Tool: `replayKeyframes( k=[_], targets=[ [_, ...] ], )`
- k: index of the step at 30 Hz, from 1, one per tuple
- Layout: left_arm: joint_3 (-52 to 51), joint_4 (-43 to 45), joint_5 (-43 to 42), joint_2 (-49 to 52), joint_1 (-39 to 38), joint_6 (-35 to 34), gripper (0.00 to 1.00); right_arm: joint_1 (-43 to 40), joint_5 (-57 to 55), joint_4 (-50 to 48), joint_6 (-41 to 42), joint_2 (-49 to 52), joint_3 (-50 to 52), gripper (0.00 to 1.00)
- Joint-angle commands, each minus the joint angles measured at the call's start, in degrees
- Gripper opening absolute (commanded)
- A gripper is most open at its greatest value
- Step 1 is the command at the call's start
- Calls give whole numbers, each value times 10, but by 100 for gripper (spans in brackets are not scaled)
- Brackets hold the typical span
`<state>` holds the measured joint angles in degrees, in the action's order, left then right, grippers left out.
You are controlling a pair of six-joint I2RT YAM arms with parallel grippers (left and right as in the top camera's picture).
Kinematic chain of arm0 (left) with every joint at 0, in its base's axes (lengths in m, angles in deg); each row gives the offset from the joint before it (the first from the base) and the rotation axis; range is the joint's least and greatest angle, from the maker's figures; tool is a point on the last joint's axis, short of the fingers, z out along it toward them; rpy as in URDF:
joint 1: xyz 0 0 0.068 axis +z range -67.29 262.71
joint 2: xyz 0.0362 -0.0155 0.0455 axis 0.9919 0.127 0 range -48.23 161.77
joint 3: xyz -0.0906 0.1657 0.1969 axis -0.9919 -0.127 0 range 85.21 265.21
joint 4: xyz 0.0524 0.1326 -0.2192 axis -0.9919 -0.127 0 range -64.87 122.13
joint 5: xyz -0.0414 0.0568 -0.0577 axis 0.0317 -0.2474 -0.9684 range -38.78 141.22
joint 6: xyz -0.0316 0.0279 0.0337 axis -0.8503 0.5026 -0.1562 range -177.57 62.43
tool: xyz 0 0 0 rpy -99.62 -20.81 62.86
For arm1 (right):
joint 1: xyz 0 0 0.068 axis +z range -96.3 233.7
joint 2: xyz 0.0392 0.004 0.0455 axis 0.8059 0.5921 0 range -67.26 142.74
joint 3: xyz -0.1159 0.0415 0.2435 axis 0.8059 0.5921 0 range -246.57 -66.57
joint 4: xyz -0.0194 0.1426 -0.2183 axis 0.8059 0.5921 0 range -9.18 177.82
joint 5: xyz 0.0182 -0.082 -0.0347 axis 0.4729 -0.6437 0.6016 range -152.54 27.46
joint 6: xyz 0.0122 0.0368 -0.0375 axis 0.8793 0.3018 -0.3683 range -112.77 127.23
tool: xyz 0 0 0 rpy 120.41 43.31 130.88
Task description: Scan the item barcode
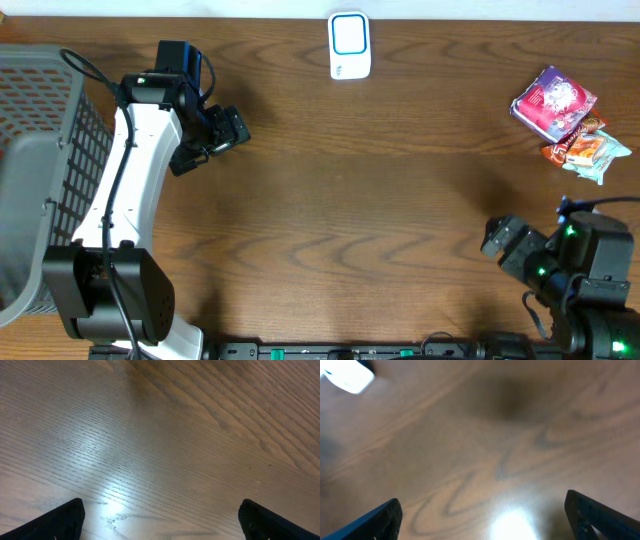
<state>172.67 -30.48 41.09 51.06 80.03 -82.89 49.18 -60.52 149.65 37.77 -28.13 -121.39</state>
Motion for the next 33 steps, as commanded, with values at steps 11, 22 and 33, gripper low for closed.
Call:
replayKeyframes(
  k=[11,22,33],
  targets=[
    [-1,-1,7,3,2,-1,98,4,-5,51,30,-5,17,99],
    [-1,-1,7,3,2,-1,98,5,-21,-16,-3,-22,35,99],
    [-1,-1,8,3,2,-1,98,50,150,-397,-238,-199,263,99]
  ],
)
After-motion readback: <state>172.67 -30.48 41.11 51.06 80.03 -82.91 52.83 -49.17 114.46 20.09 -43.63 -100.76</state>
